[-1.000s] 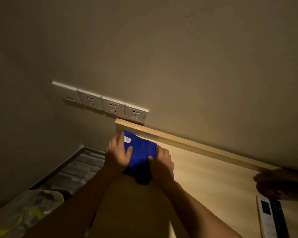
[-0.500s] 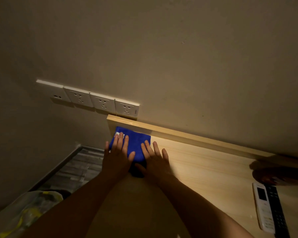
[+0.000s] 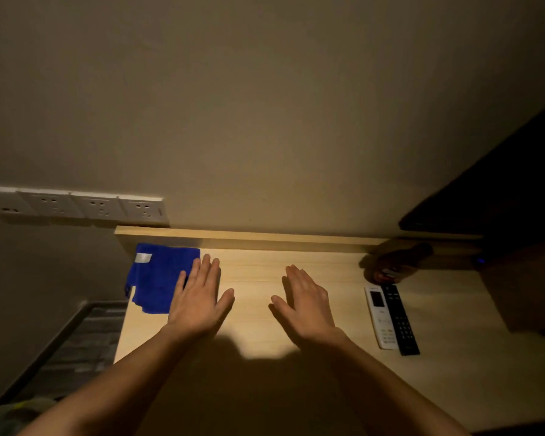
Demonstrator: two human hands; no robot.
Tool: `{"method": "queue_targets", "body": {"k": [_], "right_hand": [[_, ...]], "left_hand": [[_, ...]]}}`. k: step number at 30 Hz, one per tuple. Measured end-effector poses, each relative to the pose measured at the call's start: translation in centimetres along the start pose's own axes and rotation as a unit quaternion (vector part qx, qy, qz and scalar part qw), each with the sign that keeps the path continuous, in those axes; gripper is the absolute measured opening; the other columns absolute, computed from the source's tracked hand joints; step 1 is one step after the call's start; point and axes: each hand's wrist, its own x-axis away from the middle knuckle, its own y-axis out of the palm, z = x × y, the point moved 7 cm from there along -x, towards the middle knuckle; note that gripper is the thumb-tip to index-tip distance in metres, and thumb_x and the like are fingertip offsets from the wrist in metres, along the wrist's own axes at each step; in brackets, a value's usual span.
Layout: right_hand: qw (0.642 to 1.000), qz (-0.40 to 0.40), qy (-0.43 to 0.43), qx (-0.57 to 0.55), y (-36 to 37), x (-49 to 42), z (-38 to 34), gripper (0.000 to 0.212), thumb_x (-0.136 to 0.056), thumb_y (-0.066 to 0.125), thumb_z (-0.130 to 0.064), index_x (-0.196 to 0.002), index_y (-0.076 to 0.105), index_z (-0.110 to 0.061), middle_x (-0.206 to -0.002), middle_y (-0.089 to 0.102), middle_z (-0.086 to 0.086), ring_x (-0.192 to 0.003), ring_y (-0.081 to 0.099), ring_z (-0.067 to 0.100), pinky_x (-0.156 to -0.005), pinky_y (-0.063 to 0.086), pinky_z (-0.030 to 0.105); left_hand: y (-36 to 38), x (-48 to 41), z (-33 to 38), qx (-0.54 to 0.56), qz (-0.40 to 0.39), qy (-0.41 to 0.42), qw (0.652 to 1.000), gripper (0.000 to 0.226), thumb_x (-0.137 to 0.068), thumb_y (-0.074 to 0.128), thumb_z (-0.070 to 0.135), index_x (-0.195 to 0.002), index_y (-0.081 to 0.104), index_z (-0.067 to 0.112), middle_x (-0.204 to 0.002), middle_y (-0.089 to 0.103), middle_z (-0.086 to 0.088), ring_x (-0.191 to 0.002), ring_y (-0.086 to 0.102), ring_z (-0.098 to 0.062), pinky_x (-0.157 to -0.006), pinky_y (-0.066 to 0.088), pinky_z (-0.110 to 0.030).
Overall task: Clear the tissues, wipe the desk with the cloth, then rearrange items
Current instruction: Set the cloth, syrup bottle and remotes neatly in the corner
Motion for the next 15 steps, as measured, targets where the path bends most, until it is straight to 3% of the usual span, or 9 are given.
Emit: {"method": "queue_targets", "body": {"k": [7,11,15], "right_hand": [[0.988,0.06,0.114,-0.086,-7.8,4.8,11.3,0.064,-0.099,0.056,-0.053,-0.156,0.037,-0.028,-0.159,0.043,-0.003,-0.142,0.042,0.017,-0.115,0.037,0.038],[0.977,0.099,0.16,-0.105,-12.3,6.9,17.5,0.054,-0.098,0.06,-0.049,-0.146,0.049,-0.025,-0.141,0.057,-0.002,-0.126,0.057,0.018,-0.102,0.05,0.037],[0.968,0.127,0.18,-0.119,-16.4,6.7,22.8,0.048,-0.097,0.064,-0.045,-0.138,0.056,-0.02,-0.135,0.06,0.0,-0.118,0.059,0.016,-0.091,0.05,0.031]], "left_hand": [[2.4,-0.7,12.6,0.088,-0.049,0.063,0.993,0.083,-0.103,0.05,0.062,-0.166,0.021,0.017,-0.173,0.026,-0.004,-0.158,0.029,-0.023,-0.128,0.028,-0.04],[4.5,-2.1,20.0,0.123,-0.086,0.073,0.986,0.08,-0.102,0.057,0.056,-0.164,0.028,0.015,-0.169,0.037,-0.005,-0.152,0.039,-0.026,-0.121,0.035,-0.039],[7.1,-4.3,26.4,0.135,-0.118,0.087,0.98,0.076,-0.101,0.06,0.054,-0.162,0.034,0.017,-0.165,0.043,-0.006,-0.148,0.044,-0.027,-0.118,0.037,-0.038]]}}
